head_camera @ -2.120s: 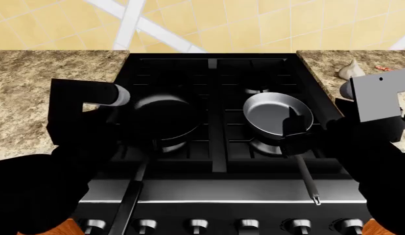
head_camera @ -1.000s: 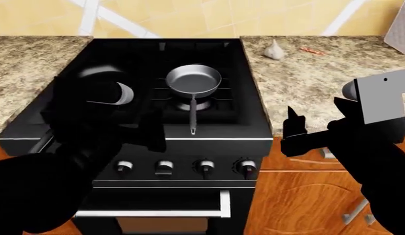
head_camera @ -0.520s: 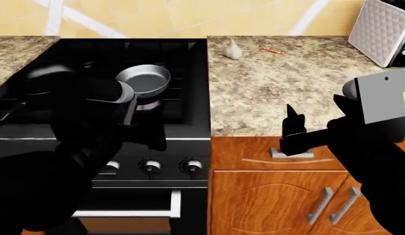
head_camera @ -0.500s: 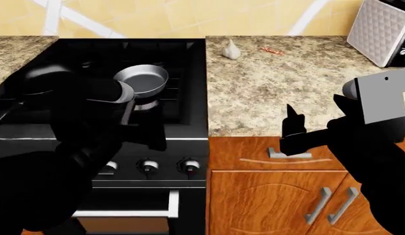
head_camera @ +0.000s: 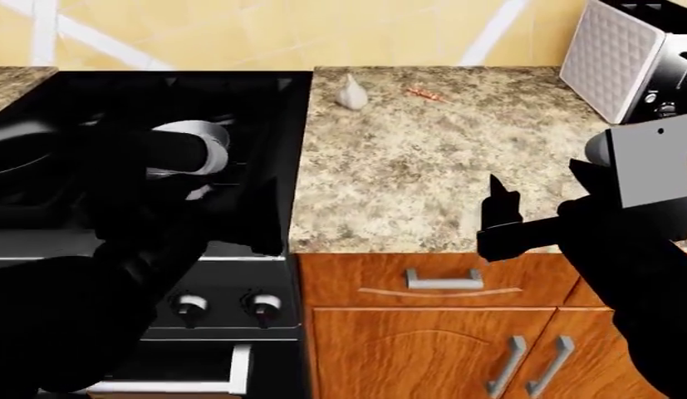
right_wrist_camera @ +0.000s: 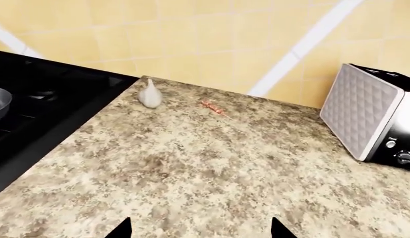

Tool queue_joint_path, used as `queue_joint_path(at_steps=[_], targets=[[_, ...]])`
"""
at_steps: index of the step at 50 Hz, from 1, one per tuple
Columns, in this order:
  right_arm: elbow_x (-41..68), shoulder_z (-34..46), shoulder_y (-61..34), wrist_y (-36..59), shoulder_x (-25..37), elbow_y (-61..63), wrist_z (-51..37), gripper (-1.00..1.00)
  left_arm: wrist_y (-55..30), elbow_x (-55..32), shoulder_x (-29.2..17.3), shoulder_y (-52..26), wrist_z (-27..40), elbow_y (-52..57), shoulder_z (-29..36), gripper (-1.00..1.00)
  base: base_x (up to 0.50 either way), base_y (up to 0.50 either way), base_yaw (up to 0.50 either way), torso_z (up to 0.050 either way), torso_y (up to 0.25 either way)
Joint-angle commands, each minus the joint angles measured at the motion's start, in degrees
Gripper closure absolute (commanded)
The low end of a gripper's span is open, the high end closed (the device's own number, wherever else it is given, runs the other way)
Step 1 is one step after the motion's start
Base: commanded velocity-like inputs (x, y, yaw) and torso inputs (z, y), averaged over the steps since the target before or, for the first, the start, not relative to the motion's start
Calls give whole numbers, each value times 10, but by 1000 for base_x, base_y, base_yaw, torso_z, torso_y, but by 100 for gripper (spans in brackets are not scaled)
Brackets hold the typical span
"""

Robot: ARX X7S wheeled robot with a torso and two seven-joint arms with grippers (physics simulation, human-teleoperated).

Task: Place both pans onto different burners. Then place the garlic and the kebabs on different pans.

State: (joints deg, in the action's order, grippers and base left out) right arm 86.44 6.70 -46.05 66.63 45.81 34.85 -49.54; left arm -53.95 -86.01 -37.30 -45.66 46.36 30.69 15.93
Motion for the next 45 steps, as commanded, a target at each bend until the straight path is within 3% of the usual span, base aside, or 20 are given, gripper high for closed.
queue_joint_path(at_steps=[1,23,35,36,38,40,41,45], targets=[[-7,4,-1,-1,0,1,0,-100,5,2,0,-3,-3,-3,1,-100,500,-51,0,0,0],[-10,4,7,-9,8,6,2,-100,5,0,0,-8,-1,-4,7,-100,495,-3,0,0,0],[-16,10,-3,-9,2,-2,3,-100,-1,9,5,-28,-5,-18,15,-100,7,0,0,0,1],[-263,-125,-66,-65,-167,13,80,-100,-62,597,320,-58,-472,76,-232,-100,0,0,0,0,0],[-98,-145,-45,107,-152,5,61,-100,-234,425,264,-37,-300,47,-248,-100,0,0,0,0,0],[-83,-140,-51,223,-142,-10,52,-100,-360,253,234,-50,-155,14,-246,-100,0,0,0,0,0],[-73,-133,-61,224,-138,-20,45,-100,-359,186,226,-61,-120,-3,-239,-100,0,0,0,0,0],[-41,-102,-101,223,-123,-55,20,-100,-355,123,208,-111,-59,-57,-203,-100,0,0,0,0,0]])
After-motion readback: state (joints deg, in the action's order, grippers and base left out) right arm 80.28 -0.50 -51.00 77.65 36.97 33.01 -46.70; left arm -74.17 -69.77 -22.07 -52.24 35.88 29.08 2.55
